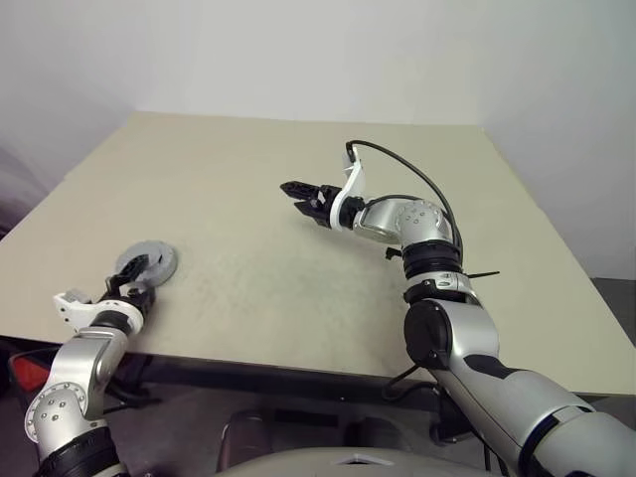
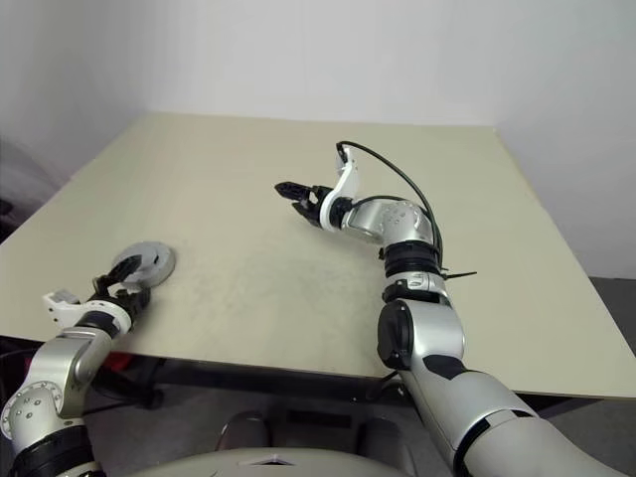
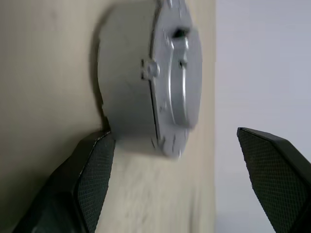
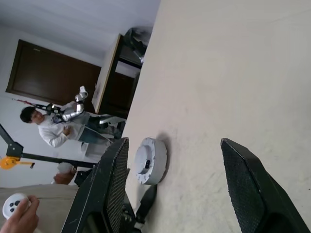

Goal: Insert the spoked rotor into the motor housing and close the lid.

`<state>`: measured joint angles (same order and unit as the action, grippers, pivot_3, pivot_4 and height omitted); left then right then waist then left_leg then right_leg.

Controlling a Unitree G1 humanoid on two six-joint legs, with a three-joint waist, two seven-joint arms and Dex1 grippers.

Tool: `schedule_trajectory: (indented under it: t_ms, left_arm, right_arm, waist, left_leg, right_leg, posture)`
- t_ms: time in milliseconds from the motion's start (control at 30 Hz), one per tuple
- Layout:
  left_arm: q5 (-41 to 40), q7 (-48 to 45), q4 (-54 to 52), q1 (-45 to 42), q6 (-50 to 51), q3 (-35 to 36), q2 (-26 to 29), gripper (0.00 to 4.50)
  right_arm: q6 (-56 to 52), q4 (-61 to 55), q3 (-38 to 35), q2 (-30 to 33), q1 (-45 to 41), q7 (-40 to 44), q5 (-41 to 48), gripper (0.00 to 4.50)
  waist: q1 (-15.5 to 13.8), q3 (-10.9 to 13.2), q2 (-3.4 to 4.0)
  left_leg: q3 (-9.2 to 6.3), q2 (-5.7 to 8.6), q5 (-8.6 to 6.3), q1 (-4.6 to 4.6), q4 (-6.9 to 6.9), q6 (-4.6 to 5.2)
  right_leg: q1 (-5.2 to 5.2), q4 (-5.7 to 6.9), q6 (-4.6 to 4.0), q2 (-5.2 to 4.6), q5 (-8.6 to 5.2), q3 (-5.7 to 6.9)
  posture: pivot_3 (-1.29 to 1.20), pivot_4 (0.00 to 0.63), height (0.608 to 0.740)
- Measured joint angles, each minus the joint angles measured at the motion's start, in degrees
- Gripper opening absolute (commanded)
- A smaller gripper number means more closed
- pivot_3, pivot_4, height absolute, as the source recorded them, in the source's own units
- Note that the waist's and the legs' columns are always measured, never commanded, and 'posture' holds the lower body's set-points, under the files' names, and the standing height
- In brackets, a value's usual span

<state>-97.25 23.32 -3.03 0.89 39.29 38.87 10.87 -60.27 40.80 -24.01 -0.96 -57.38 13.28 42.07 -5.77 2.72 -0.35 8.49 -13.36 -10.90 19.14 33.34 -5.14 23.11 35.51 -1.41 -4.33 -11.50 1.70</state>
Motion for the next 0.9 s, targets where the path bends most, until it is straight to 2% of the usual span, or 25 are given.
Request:
schedule_trajectory:
  t_ms: [233,367,500,600,767,900]
  left_arm:
    - [-5.72,2.16,-1.53,1.2,5.33,-8.07,0.21,4.21]
    - [-3.39,-1.53,-3.27,-0.84,11.45,-18.74,2.48,4.21]
    - [4.58,-13.52,-6.88,-5.03,11.66,-21.51,7.01,4.21]
    - [13.62,-21.98,-7.58,-6.14,8.49,-22.77,9.28,4.21]
    - [26.7,-31.06,-7.84,-7.84,5.12,-25.72,13.98,4.21]
    - [36.63,-35.62,-7.95,-8.28,1.49,-28.51,14.99,4.21]
  right_arm:
    - [1.1,-0.03,2.04,0.4,0.14,1.21,-1.95,3.39]
    - [4.31,-2.21,8.61,1.03,2.79,7.0,-5.59,3.39]
    - [8.5,-2.8,13.77,4.74,5.38,12.68,-10.03,3.39]
    - [11.86,-3.2,15.99,8.26,6.16,18.6,-11.95,3.39]
    - [18.59,-3.62,21.62,14.11,6.83,30.91,-16.06,3.39]
    - [28.62,-5.36,26.55,19.55,10.05,41.91,-20.68,3.39]
  waist:
    - [-0.91,-0.18,0.3]
    - [-1.46,-0.17,0.14]
    - [-1.12,-0.15,0.11]
    - [-0.45,-0.14,0.22]
    - [0.18,-0.13,0.22]
    - [-0.01,-0.14,0.21]
  left_leg:
    - [0.0,0.26,-0.06,-0.01,0.02,0.12]
    - [-0.03,0.11,-0.04,0.09,0.03,0.08]
    - [-0.03,-0.22,0.19,0.17,-0.12,-0.31]
    - [0.0,-0.21,0.19,0.23,-0.2,-0.31]
    - [-0.01,-0.2,0.16,0.41,-0.15,-0.25]
    - [-0.01,-0.21,0.12,0.46,-0.09,-0.18]
  right_leg:
    - [-0.18,-0.01,0.11,-0.1,-0.02,-0.17]
    - [-0.17,-0.06,0.15,-0.08,-0.01,-0.16]
    - [-0.09,0.01,0.12,0.16,-0.01,0.02]
    - [-0.02,-0.01,0.07,0.16,-0.04,0.01]
    - [0.06,-0.07,-0.02,0.14,0.0,0.03]
    - [0.04,-0.07,-0.2,0.13,0.1,0.06]
  posture:
    - [0.0,0.0,0.74]
    - [0.0,0.0,0.74]
    - [0.0,0.0,0.74]
    - [0.0,0.0,0.74]
    - [0.0,0.0,0.74]
    - [0.0,0.0,0.74]
